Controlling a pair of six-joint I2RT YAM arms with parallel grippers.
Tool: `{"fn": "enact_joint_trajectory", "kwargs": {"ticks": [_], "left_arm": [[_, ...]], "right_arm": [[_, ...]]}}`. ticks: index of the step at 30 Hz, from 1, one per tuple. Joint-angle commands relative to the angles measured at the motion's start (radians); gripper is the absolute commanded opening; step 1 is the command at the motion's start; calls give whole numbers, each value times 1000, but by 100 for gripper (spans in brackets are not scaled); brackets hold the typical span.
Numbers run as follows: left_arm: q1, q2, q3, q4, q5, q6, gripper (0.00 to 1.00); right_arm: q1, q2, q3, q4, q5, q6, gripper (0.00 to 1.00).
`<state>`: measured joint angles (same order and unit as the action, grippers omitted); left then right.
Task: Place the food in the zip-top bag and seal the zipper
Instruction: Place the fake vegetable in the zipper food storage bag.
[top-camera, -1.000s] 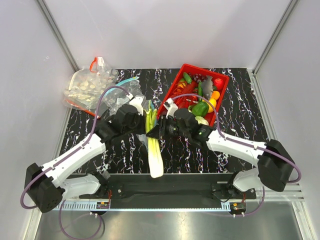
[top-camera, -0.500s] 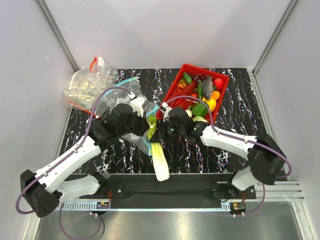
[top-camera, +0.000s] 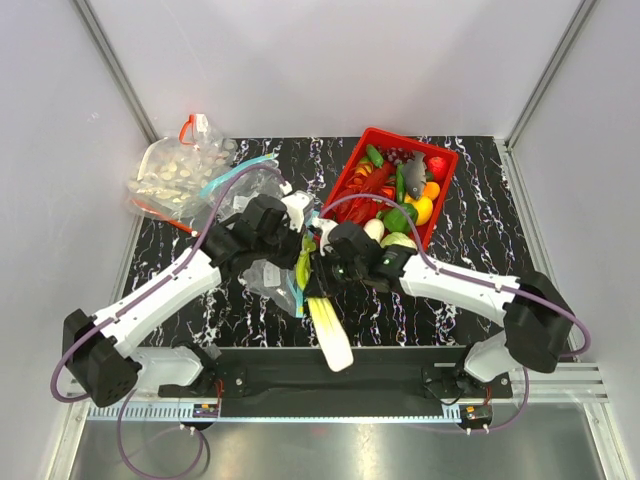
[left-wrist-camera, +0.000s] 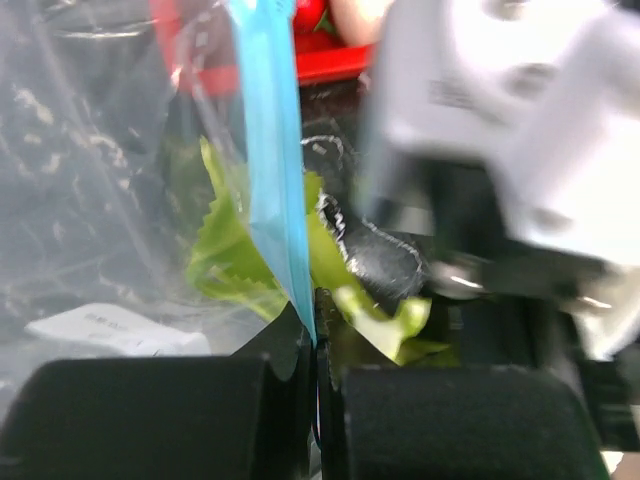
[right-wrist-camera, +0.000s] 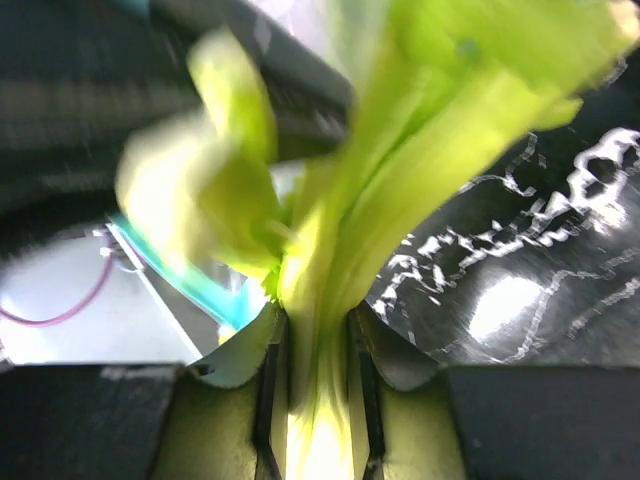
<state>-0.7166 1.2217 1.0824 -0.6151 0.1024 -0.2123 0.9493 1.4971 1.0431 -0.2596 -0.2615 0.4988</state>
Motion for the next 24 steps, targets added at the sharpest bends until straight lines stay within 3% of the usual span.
{"fn": "enact_joint_trajectory", "kwargs": {"ticks": [1,10,19,24], "left_arm": [[-9,-7,73,-38,-41,16,0],[-9,35,165,-167,10,83,0],[-1,48,154,-172,-6,91,0],[2,41,154,-173,36,108,0]], "right_arm": [[16,-99,-35,40,59,-48,10],[17,-213,-121,57,100,-118,9],[17,-296,-161,39,222,-103,7],[16,-327,-172,65,173,-137,10]]}}
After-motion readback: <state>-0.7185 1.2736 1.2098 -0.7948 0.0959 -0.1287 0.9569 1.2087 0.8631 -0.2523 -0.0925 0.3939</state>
